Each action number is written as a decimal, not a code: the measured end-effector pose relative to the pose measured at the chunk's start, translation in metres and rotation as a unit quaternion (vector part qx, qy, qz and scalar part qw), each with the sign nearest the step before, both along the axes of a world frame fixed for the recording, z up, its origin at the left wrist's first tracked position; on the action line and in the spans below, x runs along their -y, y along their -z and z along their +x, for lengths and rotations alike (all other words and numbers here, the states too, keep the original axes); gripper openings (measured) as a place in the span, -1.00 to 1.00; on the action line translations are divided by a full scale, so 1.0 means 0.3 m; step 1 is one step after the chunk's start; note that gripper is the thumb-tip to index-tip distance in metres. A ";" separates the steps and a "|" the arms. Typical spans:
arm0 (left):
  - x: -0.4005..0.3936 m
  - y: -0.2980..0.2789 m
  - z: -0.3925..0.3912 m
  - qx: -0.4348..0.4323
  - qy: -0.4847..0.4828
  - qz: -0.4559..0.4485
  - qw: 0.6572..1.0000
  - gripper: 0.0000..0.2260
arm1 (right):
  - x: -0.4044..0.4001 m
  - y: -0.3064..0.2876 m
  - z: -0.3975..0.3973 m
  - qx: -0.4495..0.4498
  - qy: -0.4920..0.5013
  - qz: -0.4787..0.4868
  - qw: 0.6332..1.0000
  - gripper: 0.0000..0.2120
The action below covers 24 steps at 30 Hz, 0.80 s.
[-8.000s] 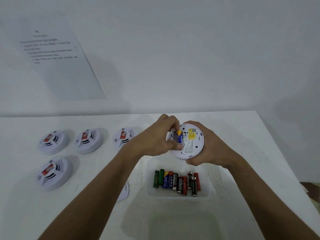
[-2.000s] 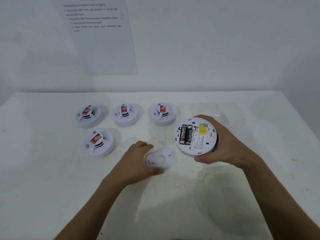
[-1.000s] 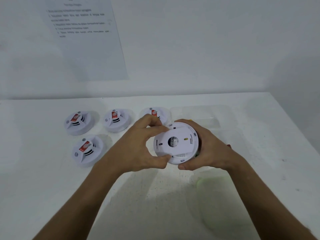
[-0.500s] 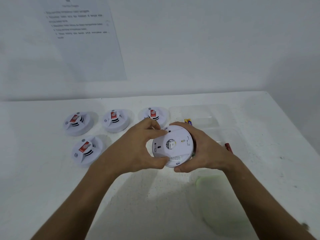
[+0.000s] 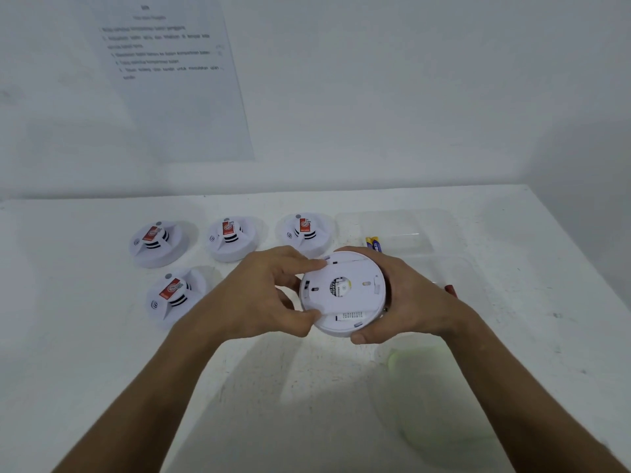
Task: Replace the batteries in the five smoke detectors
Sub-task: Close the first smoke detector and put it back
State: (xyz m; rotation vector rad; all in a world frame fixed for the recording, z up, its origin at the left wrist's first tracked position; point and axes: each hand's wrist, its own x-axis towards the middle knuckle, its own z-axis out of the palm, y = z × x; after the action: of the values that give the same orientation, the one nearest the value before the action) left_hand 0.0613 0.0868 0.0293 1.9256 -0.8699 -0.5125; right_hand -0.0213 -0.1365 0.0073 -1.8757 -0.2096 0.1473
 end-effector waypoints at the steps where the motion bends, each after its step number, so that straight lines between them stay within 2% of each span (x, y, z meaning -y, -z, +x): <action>1: -0.003 0.002 0.002 -0.007 0.003 -0.005 1.000 -0.40 | 0.000 0.000 0.000 -0.006 -0.002 -0.004 1.000 -0.13; 3: -0.005 0.007 0.007 -0.006 0.002 -0.008 1.000 -0.39 | 0.001 0.000 -0.002 -0.002 0.003 -0.037 0.999 -0.09; 5: -0.005 0.012 0.004 -0.014 -0.017 -0.027 0.999 -0.38 | -0.002 0.000 -0.002 0.025 0.019 -0.115 0.993 -0.06; 8: -0.001 0.020 -0.005 -0.053 -0.026 -0.100 0.993 -0.34 | -0.008 -0.006 0.000 0.047 0.021 -0.213 0.976 -0.01; 10: -0.004 0.025 -0.011 -0.075 -0.029 -0.148 0.986 -0.34 | -0.009 -0.009 0.001 0.052 0.011 -0.237 0.970 -0.01; 12: -0.014 0.033 -0.010 -0.052 -0.044 -0.147 0.987 -0.37 | -0.006 -0.006 0.004 0.047 0.015 -0.198 0.979 -0.03; 15: -0.027 0.056 -0.019 -0.008 -0.040 -0.059 0.997 -0.33 | -0.009 0.000 0.007 0.026 0.029 -0.054 0.998 -0.10; 17: -0.024 0.064 -0.037 -0.020 -0.009 -0.016 1.000 -0.24 | -0.016 0.011 0.008 0.026 0.032 0.022 0.999 -0.12; 19: -0.015 0.064 -0.048 -0.045 0.000 -0.021 0.999 -0.21 | -0.025 0.023 0.006 0.026 0.041 0.072 0.996 -0.12; 21: -0.015 0.060 -0.047 -0.053 -0.012 -0.043 0.998 -0.23 | -0.031 0.035 0.003 0.020 0.042 0.078 0.996 -0.10; 24: -0.033 0.061 -0.040 -0.021 -0.029 -0.015 0.999 -0.22 | -0.034 0.041 0.004 0.020 0.036 0.022 0.999 -0.09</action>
State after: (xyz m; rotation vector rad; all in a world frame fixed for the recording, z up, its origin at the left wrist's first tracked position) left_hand 0.0493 0.0967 0.0110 1.8999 -0.7880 -0.5010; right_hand -0.0200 -0.1263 -0.0050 -1.8401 -0.1708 0.0565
